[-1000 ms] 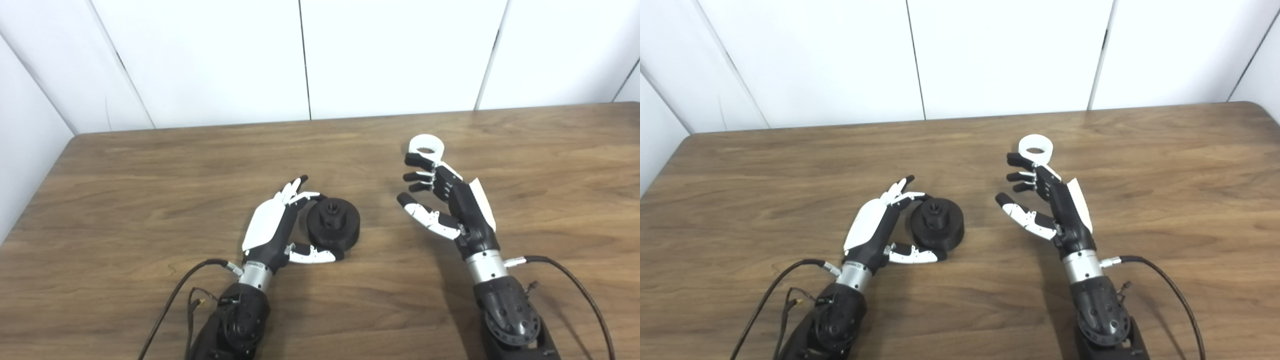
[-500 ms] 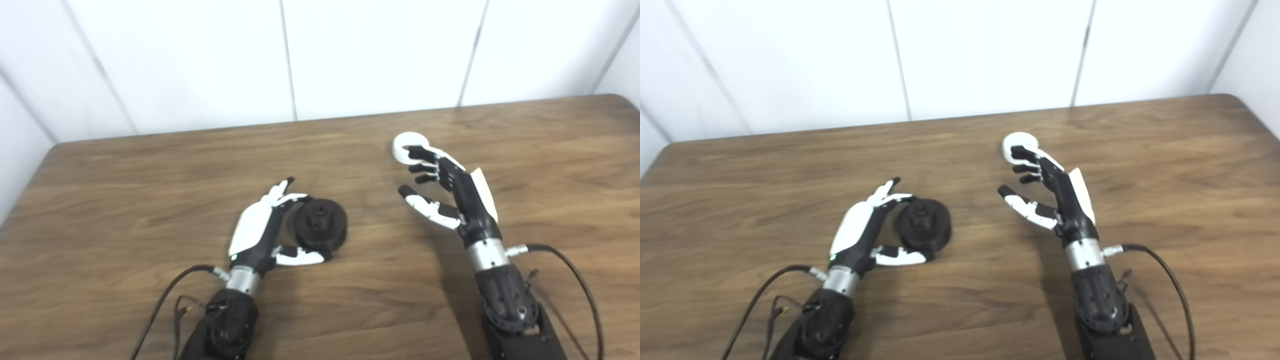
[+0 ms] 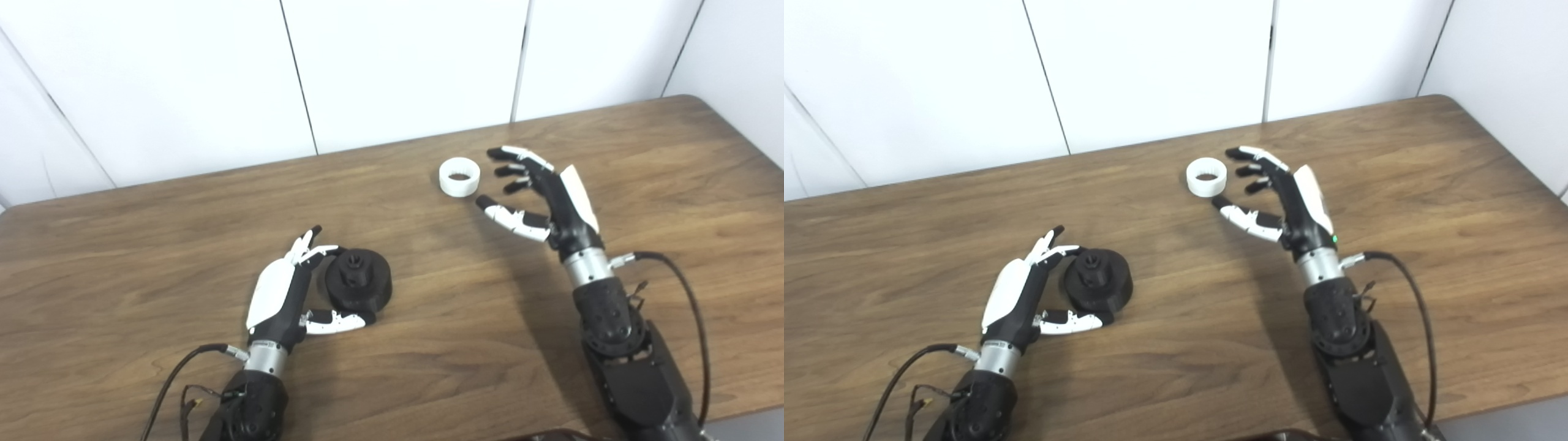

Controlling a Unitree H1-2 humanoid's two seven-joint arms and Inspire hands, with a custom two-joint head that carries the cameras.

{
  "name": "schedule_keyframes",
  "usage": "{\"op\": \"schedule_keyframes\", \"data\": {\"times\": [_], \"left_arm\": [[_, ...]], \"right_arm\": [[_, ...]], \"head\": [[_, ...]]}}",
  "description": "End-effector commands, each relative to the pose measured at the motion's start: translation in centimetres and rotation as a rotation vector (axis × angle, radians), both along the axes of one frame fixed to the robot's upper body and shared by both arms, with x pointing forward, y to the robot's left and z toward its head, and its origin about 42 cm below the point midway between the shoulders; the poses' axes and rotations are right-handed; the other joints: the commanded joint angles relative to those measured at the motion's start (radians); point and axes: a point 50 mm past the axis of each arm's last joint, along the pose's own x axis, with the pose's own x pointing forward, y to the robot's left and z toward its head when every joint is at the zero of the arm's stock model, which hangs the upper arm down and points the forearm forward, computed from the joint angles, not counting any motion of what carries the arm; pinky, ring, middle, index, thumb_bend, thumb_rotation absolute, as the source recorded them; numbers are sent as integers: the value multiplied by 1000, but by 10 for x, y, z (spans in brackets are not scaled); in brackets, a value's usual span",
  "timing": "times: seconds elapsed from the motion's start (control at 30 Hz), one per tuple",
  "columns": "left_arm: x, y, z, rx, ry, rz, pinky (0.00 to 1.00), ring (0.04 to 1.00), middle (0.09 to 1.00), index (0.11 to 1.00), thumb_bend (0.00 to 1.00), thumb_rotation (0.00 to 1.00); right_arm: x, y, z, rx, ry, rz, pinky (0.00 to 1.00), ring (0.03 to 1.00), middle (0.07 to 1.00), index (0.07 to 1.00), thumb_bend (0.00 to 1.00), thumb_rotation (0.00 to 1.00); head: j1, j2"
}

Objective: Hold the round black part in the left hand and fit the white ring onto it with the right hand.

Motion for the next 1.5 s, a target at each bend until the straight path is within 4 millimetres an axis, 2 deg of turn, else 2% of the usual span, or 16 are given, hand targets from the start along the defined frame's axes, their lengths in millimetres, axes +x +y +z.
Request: {"op": "schedule_keyframes", "data": {"times": [0.0, 0.1, 0.2, 0.33, 0.53, 0.67, 0.83, 0.87, 1.03, 1.47], "left_arm": [[-4, 5, -6, 20, 4, -13, 985, 1000, 1000, 704, 950, 224], [-4, 5, -6, 18, 4, -14, 993, 1000, 1000, 703, 949, 223], [-4, 6, -7, 16, 6, -14, 995, 1000, 1000, 699, 949, 207], [-5, 6, -7, 14, 10, -14, 996, 1000, 1000, 693, 949, 206], [-5, 4, -9, 12, 7, -17, 994, 1000, 1000, 688, 945, 218], [-5, 3, -9, 12, 11, -12, 991, 1000, 1000, 688, 950, 220], [-5, 3, -11, 5, 10, -5, 987, 1000, 1000, 689, 948, 222], [-5, 3, -11, 2, 10, -4, 988, 1000, 1000, 690, 946, 226], [-4, 2, -10, 1, 11, -3, 996, 1000, 1000, 691, 941, 231], [-4, 0, -9, -18, 5, 6, 1000, 1000, 1000, 685, 942, 209]], "right_arm": [[14, -3, 26, -56, -66, -21, 696, 807, 861, 772, 620, 361], [23, -8, 36, -115, -49, -34, 818, 898, 909, 799, 642, 413], [32, -13, 45, -156, -27, -36, 884, 954, 942, 822, 657, 434], [47, -19, 58, -209, 5, -35, 912, 997, 985, 830, 684, 423], [72, -26, 74, -306, 34, -26, 913, 1000, 1000, 825, 723, 405], [87, -26, 80, -376, 55, -13, 901, 1000, 1000, 825, 764, 441], [102, -25, 82, -456, 82, 1, 984, 1000, 999, 820, 812, 502], [106, -25, 82, -477, 97, 5, 996, 1000, 1000, 829, 883, 586], [122, -20, 83, -550, 166, 18, 1000, 1000, 1000, 834, 991, 659], [146, 2, 71, -646, 284, 48, 1000, 1000, 1000, 857, 1000, 736]], "head": [[-1, 1], [-1, 0], [1, -2], [5, -7], [22, -12], [26, -13], [38, -13], [39, -13], [44, -12], [61, -9]]}}
